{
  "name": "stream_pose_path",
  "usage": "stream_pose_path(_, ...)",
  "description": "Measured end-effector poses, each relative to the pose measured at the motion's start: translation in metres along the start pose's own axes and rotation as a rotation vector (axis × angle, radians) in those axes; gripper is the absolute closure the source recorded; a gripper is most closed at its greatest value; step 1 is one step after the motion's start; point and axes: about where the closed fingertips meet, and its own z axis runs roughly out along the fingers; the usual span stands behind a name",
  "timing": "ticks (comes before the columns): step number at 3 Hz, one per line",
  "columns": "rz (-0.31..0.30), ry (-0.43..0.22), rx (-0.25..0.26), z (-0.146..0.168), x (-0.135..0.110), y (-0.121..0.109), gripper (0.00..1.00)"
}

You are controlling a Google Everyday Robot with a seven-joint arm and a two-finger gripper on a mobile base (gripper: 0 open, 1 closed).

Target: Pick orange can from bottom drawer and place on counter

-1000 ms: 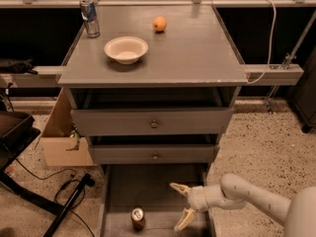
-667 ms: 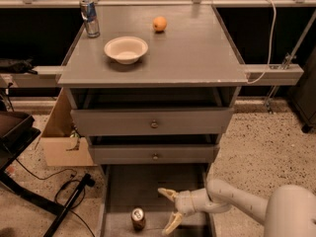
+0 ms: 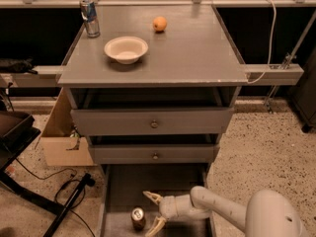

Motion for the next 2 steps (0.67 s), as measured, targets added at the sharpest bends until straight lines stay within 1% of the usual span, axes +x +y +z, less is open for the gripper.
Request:
stream_pose_path(1,-0.084,0.003,0.022,0.029,0.013,-0.004,0.00)
stream_pose_path(2,-0.129,0.024,0.041,0.041,0.021,-0.011,0.00)
